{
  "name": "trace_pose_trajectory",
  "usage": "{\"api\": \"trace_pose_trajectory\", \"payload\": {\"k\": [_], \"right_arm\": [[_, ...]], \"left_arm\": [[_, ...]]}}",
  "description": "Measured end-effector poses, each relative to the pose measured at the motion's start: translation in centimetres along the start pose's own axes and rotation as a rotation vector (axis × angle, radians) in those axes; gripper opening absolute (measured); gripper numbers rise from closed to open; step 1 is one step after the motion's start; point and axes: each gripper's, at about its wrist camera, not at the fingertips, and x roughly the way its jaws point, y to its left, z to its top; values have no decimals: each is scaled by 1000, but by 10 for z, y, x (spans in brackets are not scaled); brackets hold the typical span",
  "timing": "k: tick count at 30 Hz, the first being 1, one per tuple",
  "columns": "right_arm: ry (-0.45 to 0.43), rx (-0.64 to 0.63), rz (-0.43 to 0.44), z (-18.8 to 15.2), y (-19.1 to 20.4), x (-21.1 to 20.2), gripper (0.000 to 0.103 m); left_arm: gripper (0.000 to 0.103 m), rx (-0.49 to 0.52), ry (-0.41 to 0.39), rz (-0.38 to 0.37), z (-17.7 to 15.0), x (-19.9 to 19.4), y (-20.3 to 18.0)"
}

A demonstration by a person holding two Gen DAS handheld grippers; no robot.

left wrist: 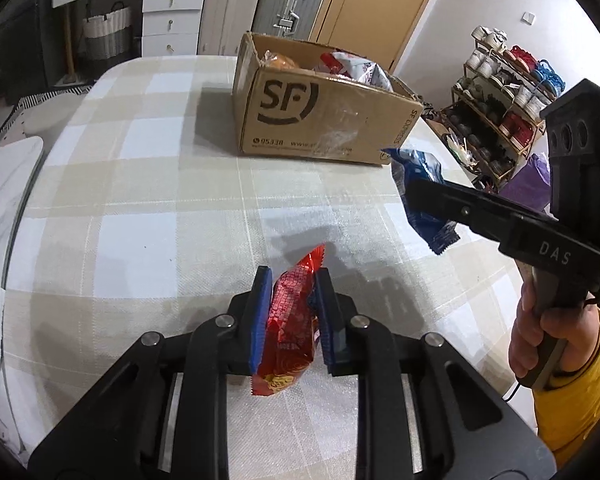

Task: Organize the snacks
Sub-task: 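Lift both Oreo packs and carry them over the SF box with both tools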

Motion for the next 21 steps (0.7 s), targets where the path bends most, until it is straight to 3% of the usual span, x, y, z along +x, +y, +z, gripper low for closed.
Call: {"api": "trace_pose_trajectory", "payload": {"k": [10, 21], "right_arm": [[-65, -39, 12, 18, 8, -23, 44], [-107, -40, 26, 55, 9, -47, 44]], "left_arm": [[19, 26, -43, -13, 25, -12, -11], [19, 84, -145, -48, 85, -48, -34]]}}
